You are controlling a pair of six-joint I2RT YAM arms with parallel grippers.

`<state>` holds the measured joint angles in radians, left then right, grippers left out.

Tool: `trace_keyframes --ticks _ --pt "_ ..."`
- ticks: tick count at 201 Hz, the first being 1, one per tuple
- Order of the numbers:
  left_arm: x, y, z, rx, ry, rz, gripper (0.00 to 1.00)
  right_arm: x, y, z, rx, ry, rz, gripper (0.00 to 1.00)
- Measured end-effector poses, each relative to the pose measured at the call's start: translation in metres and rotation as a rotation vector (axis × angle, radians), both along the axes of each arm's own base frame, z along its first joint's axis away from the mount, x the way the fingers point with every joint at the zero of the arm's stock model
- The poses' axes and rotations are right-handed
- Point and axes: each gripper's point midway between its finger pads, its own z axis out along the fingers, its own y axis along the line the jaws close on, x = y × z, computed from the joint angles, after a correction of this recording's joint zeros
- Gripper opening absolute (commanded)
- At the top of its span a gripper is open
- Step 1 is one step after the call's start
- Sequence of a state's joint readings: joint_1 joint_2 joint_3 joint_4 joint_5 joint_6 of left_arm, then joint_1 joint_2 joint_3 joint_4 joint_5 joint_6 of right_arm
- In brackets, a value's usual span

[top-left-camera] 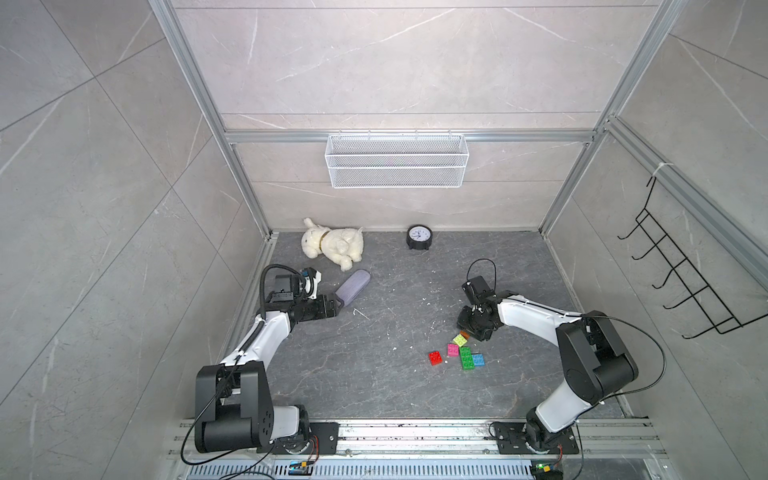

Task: Assemble the letter y with lego
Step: Pick up the lego brick from the center of the board, then place the lego brick at the center of the board.

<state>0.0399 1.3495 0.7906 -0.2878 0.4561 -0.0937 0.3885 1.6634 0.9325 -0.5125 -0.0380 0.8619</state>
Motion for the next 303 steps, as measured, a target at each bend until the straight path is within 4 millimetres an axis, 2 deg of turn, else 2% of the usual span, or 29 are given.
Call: trace_keyframes --ticks 50,76,105,126,143,160,196,227,264,303 --pt "0.000 0.001 0.000 0.001 0.000 0.001 0.90 0.000 0.000 0.001 -0.015 0.007 0.039 0.33" --pt "0.001 0.006 0.000 0.001 0.000 0.017 0.90 0.002 0.007 0.013 -0.039 -0.001 0.100 0.32" --pt "0.003 0.018 0.000 0.002 0.000 0.054 0.91 0.011 0.040 0.045 -0.056 -0.062 0.218 0.32" --pt "0.004 0.026 0.000 0.002 -0.002 0.076 0.91 0.015 0.075 0.072 -0.042 -0.122 0.308 0.32" --pt "0.005 0.029 0.001 0.003 -0.006 0.086 0.91 0.016 0.103 0.080 -0.031 -0.141 0.365 0.32" --pt "0.005 0.031 0.003 0.003 -0.011 0.091 0.91 0.013 0.126 0.074 -0.035 -0.125 0.415 0.33" --pt "0.005 0.031 0.006 0.004 -0.023 0.091 0.91 0.000 0.160 0.040 -0.073 -0.047 0.496 0.34" --pt "0.005 0.031 0.008 0.004 -0.027 0.091 0.91 -0.007 0.174 0.023 -0.093 -0.008 0.525 0.35" --pt "0.005 0.031 0.009 0.004 -0.033 0.091 0.91 -0.008 0.189 0.016 -0.091 -0.001 0.540 0.36" --pt "0.005 0.031 0.010 0.004 -0.036 0.090 0.91 -0.012 0.193 0.008 -0.094 0.018 0.522 0.36"
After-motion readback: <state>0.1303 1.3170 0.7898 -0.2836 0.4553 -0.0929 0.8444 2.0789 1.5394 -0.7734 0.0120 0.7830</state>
